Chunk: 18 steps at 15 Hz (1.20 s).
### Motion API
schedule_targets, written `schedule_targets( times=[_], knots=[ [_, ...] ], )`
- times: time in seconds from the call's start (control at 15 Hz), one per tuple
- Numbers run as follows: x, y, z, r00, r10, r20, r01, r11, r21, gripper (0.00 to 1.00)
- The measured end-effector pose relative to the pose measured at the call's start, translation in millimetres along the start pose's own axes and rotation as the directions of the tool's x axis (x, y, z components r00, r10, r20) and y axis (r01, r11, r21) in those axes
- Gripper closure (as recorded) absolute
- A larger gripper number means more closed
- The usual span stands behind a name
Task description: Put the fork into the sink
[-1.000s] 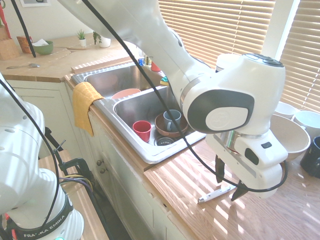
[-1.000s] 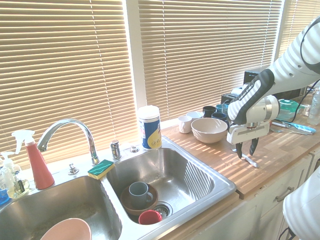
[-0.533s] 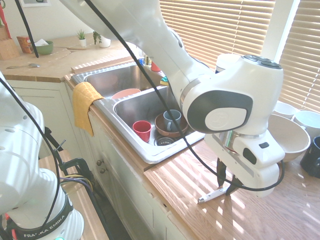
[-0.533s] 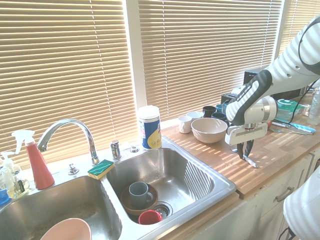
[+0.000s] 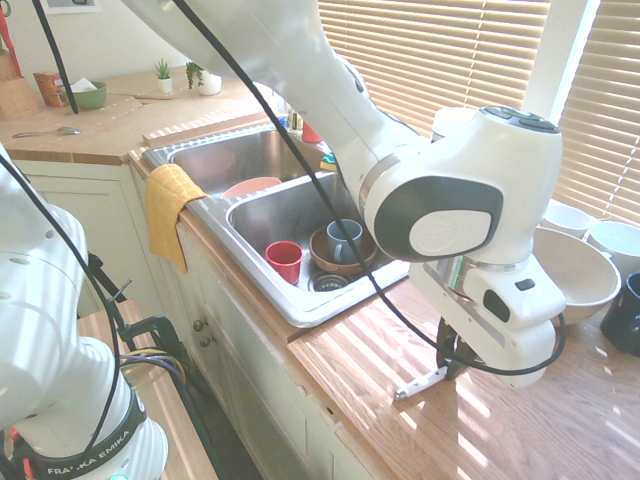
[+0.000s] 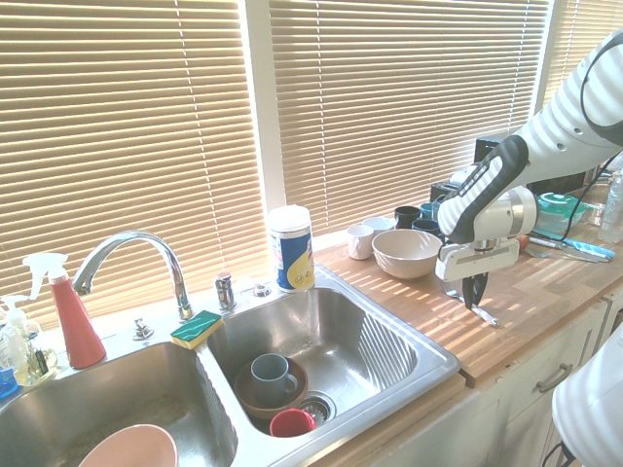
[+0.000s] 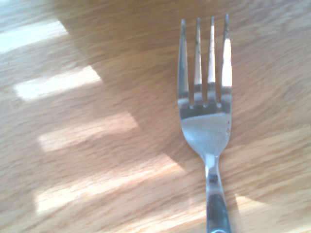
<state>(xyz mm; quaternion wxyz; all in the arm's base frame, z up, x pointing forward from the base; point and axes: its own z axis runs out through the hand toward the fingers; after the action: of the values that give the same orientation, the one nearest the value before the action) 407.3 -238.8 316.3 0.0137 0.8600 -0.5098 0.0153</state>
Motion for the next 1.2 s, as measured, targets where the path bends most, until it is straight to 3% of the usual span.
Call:
schedule_targets(
  times=[0.33, 0.6, 0.8, 1.2],
  knots=[
    [8.9, 18.1, -34.6, 0.998, 0.062, -0.001, -0.062, 0.997, 0.054, 1.00],
    [-26.0, 6.5, -126.4, 0.998, -0.006, -0.061, 0.014, 0.991, 0.132, 1.00],
    [-81.8, -40.8, -169.1, 0.987, -0.122, -0.103, 0.137, 0.978, 0.155, 1.00],
    [-196.6, -173.6, -153.3, 0.933, -0.338, -0.122, 0.352, 0.928, 0.122, 1.00]
  ],
)
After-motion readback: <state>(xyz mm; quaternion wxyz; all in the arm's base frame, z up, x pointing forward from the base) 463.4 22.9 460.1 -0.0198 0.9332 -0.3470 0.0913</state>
